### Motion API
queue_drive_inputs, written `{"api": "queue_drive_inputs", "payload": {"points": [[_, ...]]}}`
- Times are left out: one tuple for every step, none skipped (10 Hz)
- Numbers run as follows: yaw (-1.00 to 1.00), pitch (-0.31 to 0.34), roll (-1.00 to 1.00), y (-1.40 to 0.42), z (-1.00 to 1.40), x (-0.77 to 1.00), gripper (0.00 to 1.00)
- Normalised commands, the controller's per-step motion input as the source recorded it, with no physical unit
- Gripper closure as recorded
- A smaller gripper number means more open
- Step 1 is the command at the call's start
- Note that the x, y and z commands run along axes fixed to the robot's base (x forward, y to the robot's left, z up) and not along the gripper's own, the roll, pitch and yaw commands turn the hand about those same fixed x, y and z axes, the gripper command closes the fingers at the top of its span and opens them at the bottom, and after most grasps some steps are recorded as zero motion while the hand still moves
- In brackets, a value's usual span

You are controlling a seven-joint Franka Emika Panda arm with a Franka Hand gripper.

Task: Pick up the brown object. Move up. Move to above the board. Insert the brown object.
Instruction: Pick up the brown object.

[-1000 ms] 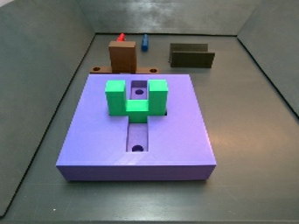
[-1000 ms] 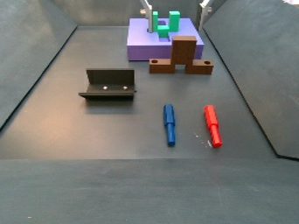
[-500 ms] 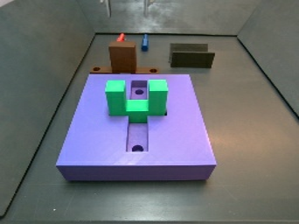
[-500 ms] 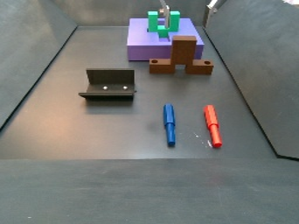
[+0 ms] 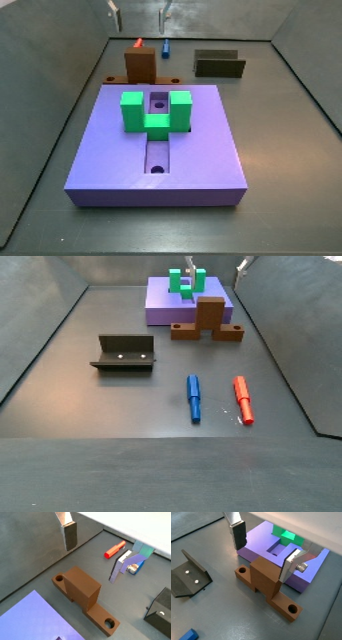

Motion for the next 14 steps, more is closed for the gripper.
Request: {"api": "queue_drive_inputs", "payload": {"points": [[0.03,-0.117,-0.05,-0.17,-0.34,0.0,0.0],[0.05,-0.119,-0.07,-0.19,-0.32,0.0,0.0],[0.02,-0.109,-0.06,-0.21,-0.27,0.0,0.0],[0.02,-0.07,-0.02,-0.16,-0.22,0.0,0.0],[0.04,-0.037,-0.03,-0.11,-0.19,0.03,0.0],[0.07,-0.033,-0.04,-0.09,-0.19,0.05,0.0],[0.04,-0.043,-0.02,-0.08,-0.19,0.0,0.0],[0.01,-0.066,0.0,0.0,-0.3,0.09,0.0],[0.0,-0.077,0.0,0.0,-0.36,0.02,0.0],[0.0,-0.066,0.0,0.0,-0.38,0.05,0.0],[0.0,-0.051,0.0,0.0,-0.39,0.03,0.0],[-0.01,-0.004,0.05,0.01,-0.28,0.0,0.0],[-0.05,0.0,0.05,0.02,-0.13,0.0,0.0],[-0.08,0.007,0.06,0.04,-0.05,0.0,0.0]]}}
